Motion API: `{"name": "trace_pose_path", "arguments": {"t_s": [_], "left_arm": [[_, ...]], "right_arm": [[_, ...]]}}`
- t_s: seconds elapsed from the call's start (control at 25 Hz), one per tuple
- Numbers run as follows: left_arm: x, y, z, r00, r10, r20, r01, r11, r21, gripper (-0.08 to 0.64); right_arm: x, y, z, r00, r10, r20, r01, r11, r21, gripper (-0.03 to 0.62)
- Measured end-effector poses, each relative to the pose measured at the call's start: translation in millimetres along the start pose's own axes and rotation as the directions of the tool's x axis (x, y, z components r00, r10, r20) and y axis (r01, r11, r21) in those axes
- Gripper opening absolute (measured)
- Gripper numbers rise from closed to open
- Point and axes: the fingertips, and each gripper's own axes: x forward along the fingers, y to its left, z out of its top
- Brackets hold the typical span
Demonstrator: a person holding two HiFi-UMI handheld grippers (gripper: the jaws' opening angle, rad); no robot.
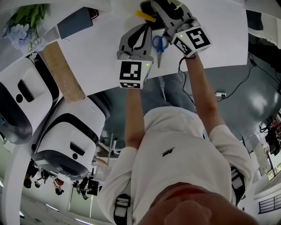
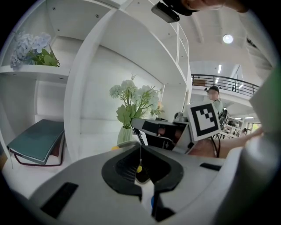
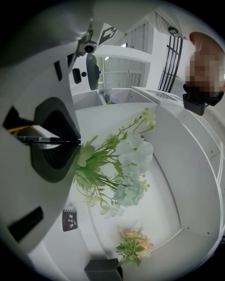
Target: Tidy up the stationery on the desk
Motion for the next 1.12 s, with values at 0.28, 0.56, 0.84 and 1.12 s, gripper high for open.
{"name": "trace_pose_path", "arguments": {"t_s": [0.28,0.56,0.84,1.12], "left_arm": [[-3.0,2.7,-5.0,1.000,0.005,-0.004,-0.005,1.000,-0.010,0.000],[-5.9,5.2,-8.2,1.000,0.013,-0.003,-0.013,1.000,-0.015,0.000],[-8.9,4.5,-9.4,1.000,0.016,-0.002,-0.016,1.000,-0.017,0.000],[-10.4,4.9,-24.2,0.999,0.028,-0.026,-0.028,1.000,-0.010,0.000]], "right_arm": [[6.4,-4.8,-12.1,1.000,-0.013,0.000,0.013,0.999,-0.032,0.031],[-3.0,-10.3,-17.2,0.999,-0.036,-0.012,0.036,0.999,-0.012,0.066],[-28.5,-14.1,-17.5,0.996,-0.069,-0.047,0.069,0.998,-0.002,0.055],[-57.9,3.7,-39.7,0.984,-0.095,-0.150,0.095,0.995,-0.009,0.054]]}}
